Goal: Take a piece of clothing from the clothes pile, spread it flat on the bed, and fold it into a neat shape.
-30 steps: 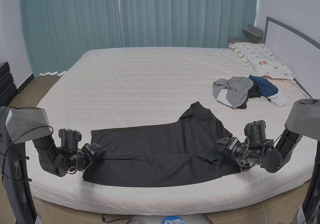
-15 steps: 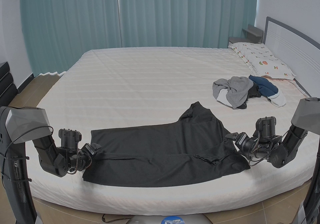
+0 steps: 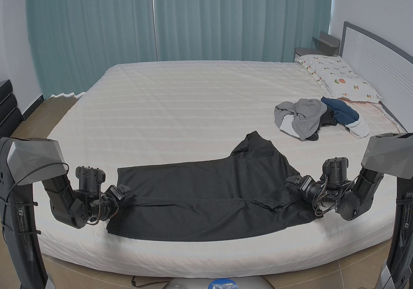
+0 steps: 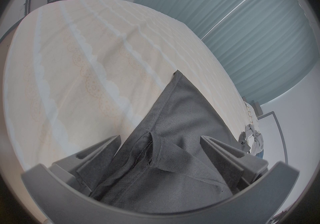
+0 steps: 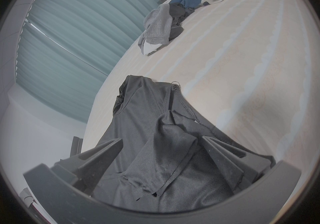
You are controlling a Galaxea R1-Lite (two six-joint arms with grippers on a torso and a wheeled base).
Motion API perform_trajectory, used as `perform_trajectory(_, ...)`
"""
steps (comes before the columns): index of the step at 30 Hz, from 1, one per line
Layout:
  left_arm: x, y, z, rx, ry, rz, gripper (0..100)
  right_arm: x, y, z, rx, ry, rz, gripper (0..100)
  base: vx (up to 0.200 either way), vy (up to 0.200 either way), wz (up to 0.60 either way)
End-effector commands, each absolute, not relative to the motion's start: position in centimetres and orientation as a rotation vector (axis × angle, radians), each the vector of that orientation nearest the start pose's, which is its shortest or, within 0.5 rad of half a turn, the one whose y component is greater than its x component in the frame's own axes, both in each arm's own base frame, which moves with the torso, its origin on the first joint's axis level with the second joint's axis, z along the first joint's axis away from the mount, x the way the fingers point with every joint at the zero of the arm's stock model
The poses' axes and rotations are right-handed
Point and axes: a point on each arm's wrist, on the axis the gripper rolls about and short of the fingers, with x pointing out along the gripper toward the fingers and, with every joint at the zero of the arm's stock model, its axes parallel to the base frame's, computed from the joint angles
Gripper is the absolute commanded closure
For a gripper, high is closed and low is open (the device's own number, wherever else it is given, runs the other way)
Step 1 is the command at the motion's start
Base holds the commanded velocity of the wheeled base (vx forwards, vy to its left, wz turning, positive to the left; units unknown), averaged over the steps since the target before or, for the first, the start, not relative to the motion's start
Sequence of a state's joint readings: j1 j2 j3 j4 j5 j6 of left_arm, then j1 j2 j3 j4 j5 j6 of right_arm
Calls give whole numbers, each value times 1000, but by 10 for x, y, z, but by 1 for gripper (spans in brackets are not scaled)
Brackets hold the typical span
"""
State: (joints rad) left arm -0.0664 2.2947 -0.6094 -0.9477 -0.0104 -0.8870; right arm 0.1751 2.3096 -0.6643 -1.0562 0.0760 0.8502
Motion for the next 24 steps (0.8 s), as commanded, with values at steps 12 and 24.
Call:
perform_trajectory(12, 330, -22, -26, -825, 716, 257, 0, 347, 56, -18, 795, 633, -36, 100, 0, 0, 0)
perform_trajectory(24, 330, -22, -26, -827, 717, 256, 0, 325, 53, 14, 797, 607, -20, 100, 0, 0, 0)
